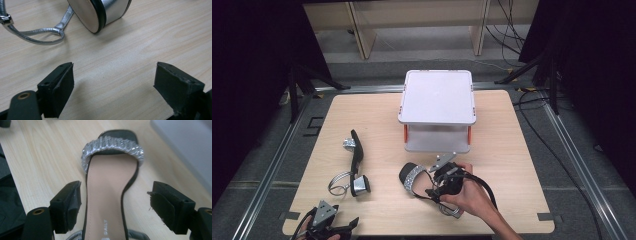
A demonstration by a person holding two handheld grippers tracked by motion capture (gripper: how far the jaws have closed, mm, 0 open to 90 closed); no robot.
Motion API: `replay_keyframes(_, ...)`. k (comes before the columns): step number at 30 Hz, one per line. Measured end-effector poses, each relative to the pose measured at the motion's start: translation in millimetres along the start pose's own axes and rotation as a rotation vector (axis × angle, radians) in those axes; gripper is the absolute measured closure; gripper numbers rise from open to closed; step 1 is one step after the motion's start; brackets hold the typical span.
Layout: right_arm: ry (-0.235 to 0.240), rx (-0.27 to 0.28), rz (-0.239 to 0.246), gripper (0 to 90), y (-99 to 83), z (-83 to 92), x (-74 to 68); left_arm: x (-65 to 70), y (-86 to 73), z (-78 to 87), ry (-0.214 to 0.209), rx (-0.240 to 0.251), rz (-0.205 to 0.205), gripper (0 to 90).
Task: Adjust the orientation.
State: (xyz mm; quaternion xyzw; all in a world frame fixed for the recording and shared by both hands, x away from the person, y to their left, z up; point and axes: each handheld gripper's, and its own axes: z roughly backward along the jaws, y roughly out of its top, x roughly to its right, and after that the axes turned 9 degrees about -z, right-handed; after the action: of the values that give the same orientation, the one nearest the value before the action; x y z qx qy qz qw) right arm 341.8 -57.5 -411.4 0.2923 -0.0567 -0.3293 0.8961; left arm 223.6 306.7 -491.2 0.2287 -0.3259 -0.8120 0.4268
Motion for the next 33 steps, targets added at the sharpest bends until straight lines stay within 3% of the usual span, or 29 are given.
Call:
replay_keyframes(8, -0.010, -0.099, 0.032, 23.0, 2.2, -25.9, -1.2, -1.4, -0.3, -0.8, 0.007, -0.004, -0.012, 15.7)
replay_keyframes(11, -0.015, -0.108, 0.021, 22.8, 1.5, -29.4, -1.9, -0.5, 0.9, -0.4, 0.002, -0.002, -0.005, 15.7)
replay_keyframes(12, -0.016, -0.111, 0.042, 22.7, 0.8, -31.8, -1.6, -2.1, 0.6, -0.4, 0.001, -0.013, -0.027, 15.7)
replay_keyframes(16, -0.011, -0.153, 0.036, 21.6, -2.3, -38.1, -1.2, 0.0, 0.9, -1.7, -0.004, 0.004, 0.020, 15.7)
replay_keyframes(21, -0.022, -0.174, 0.017, 20.5, -4.9, -41.1, -0.7, 0.0, 1.0, -1.6, 0.004, 0.000, -0.002, 15.7)
replay_keyframes(25, -0.014, -0.188, 0.030, 19.9, -7.0, -46.1, -1.7, -0.6, 0.9, -0.8, 0.006, 0.001, -0.006, 15.7)
replay_keyframes(27, -0.031, -0.207, 0.051, 18.8, -8.0, -50.2, -2.8, 0.2, 0.6, -1.8, -0.006, 0.010, 0.009, 15.8)
replay_keyframes(28, -0.031, -0.207, 0.051, 18.8, -8.0, -50.2, -2.8, -1.6, 0.5, -0.6, 0.001, -0.009, -0.018, 15.8)
replay_keyframes(29, -0.039, -0.216, 0.044, 18.8, -8.5, -50.6, -3.1, -1.4, 0.5, -0.6, 0.003, -0.006, -0.019, 15.7)
replay_keyframes(32, -0.048, -0.229, 0.041, 20.1, -8.8, -52.3, -2.5, -0.9, 0.7, -0.3, 0.003, -0.006, -0.021, 15.7)
replay_keyframes(33, -0.050, -0.234, 0.044, 21.2, -8.7, -53.0, -2.0, 0.7, 0.8, -0.9, -0.007, 0.012, 0.000, 15.7)
